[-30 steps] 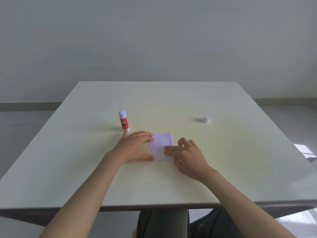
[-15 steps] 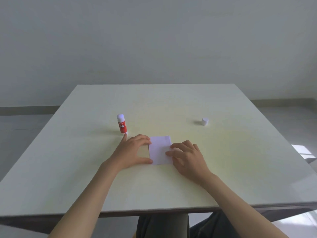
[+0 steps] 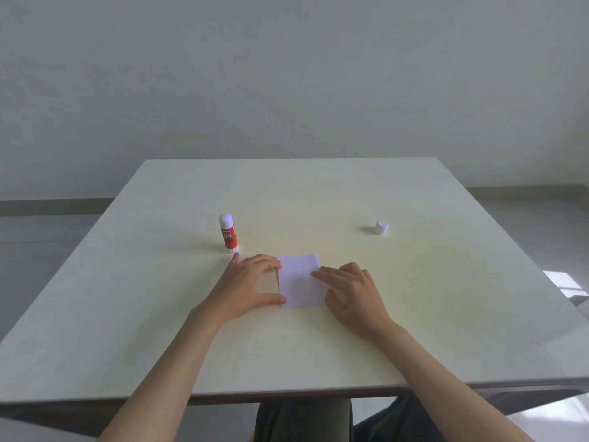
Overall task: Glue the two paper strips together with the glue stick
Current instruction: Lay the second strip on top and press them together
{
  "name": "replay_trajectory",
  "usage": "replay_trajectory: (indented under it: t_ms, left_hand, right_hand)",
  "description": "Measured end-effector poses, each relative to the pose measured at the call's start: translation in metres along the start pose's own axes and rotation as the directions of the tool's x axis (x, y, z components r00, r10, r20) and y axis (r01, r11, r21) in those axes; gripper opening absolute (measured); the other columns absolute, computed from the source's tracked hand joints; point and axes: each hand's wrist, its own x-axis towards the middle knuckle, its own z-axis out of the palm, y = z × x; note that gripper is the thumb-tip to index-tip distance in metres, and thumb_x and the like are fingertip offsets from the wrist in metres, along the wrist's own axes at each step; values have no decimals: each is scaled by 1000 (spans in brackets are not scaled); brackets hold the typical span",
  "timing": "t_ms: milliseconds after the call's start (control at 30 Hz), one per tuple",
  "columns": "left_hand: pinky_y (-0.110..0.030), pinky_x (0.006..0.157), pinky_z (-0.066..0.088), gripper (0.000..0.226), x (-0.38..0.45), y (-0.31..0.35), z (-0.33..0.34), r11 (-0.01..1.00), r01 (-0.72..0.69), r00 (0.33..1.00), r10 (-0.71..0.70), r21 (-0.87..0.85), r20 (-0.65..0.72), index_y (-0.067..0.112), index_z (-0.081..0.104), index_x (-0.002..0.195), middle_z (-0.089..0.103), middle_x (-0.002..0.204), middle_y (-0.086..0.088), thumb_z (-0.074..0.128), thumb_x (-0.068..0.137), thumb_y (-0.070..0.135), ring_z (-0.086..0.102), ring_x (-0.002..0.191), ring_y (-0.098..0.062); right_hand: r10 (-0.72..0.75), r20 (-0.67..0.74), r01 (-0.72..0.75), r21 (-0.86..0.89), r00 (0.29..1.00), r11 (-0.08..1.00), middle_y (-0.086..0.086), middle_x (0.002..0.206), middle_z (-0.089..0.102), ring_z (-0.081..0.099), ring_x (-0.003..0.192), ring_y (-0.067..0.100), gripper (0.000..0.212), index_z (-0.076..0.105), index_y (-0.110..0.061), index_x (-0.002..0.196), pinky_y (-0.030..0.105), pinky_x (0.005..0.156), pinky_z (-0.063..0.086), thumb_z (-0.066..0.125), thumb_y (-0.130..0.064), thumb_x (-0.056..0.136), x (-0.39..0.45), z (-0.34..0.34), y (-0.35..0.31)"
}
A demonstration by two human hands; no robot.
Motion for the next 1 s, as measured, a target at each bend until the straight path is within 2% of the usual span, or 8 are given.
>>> replay_trajectory:
  t_ms: [100,233,367,500,633,900,1000]
  left_hand:
    - [-23,110,1,63,1,0,1,1000,-5,1000,5,-1,1,27,53,127,50,136,17,75,71,47,38,131,0]
    - [-14,102,1,64,3,0,4,1000,-30,1000,30,6,0,25,52,129,48,139,17,74,73,44,32,135,-1]
    - [-14,102,0,64,4,0,4,999,-39,999,39,19,-10,25,52,130,45,142,16,73,73,45,34,135,-2]
    - [-13,101,2,66,4,0,3,999,-28,999,29,27,-19,26,50,131,42,144,15,73,72,47,37,132,-2]
    - [-14,102,3,71,5,0,5,999,-25,1000,25,24,-6,25,48,134,41,146,14,74,72,46,32,136,-2]
    - [-26,111,3,70,6,-2,6,1000,-23,1000,22,19,15,27,46,135,40,147,15,73,73,46,27,140,-3]
    - [-23,108,4,70,7,-2,7,999,-31,999,31,25,14,27,46,135,40,146,15,73,73,47,27,140,-3]
  right_hand:
    - [-1,-7,1,10,1000,1000,-6,123,66,54,95,27,48,61,-21,122,35,78,41,52,-5,77,0,1,2]
    - [35,10,-36,43,999,998,-2,107,69,52,100,26,54,54,-21,128,35,80,40,52,-7,76,1,3,5]
    - [99,32,-103,127,995,987,-8,126,60,45,109,21,62,38,-23,135,33,86,35,50,-11,75,8,5,8]
    - [135,63,-142,123,989,982,-8,132,57,40,113,20,68,27,-23,139,33,89,33,50,-13,75,19,5,12]
    - [123,84,-131,110,989,985,-9,133,57,40,112,21,70,25,-22,140,32,88,32,49,-14,75,25,8,12]
    - [97,93,-104,75,991,992,-16,134,55,40,111,20,71,24,-21,141,31,84,30,48,-12,74,26,9,18]
    - [90,95,-98,75,991,992,-18,134,54,39,110,19,71,24,-21,141,32,87,31,48,-11,75,27,8,19]
